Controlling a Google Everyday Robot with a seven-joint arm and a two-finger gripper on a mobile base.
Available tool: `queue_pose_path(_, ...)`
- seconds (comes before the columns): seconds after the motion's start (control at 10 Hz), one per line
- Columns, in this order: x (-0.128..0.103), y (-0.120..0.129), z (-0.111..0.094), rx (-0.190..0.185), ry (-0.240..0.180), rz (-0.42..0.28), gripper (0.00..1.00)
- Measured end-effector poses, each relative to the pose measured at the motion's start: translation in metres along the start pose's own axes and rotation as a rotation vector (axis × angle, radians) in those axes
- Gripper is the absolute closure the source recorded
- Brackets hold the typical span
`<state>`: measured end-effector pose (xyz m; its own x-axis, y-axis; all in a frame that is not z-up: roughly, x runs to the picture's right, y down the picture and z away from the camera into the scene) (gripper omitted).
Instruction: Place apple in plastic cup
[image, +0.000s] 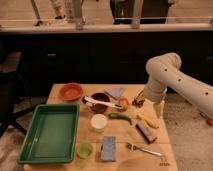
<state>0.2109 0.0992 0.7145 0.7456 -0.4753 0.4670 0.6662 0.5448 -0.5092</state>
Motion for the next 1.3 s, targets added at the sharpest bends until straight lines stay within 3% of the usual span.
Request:
queue_pose_path(0.4,-0.042,-0.043,0.017,-0.024,0.023,-0.148,0.25)
queue_pose_path(0.6,-0.056,-0.066,0.021,-0.014,0.032,-0.199,0.25)
queue_pose_path(0.9,-0.059,-0.085,0.023,0.001,0.035,-0.251,0.25)
queue_pose_path(1.3,-0.060,-0.086,0.023,0.003,0.035,-0.252,0.25)
